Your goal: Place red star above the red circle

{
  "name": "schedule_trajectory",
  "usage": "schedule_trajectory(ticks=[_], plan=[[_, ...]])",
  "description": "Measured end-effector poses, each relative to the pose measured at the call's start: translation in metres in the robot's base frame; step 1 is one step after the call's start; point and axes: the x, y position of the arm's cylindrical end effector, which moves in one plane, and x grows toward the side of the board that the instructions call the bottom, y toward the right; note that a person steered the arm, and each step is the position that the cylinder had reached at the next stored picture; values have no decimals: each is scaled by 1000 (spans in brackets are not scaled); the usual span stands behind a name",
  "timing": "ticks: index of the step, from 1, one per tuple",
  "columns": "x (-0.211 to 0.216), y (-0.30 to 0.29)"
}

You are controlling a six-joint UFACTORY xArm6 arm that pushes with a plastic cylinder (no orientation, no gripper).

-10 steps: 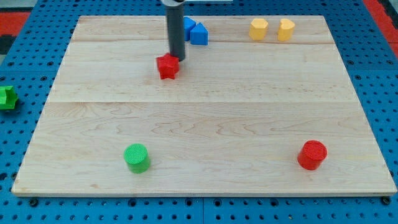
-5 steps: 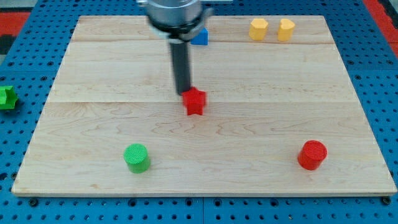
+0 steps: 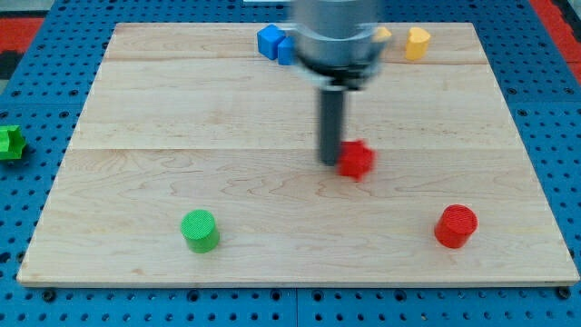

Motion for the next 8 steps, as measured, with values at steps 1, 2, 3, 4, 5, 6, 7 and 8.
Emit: schedule_trajectory(ticks=[1,2,3,4,5,6,7,8], plan=[[2,46],[-11,46],[-36,56],[-1,80],[13,95],[17,95],[48,82],[25,59]])
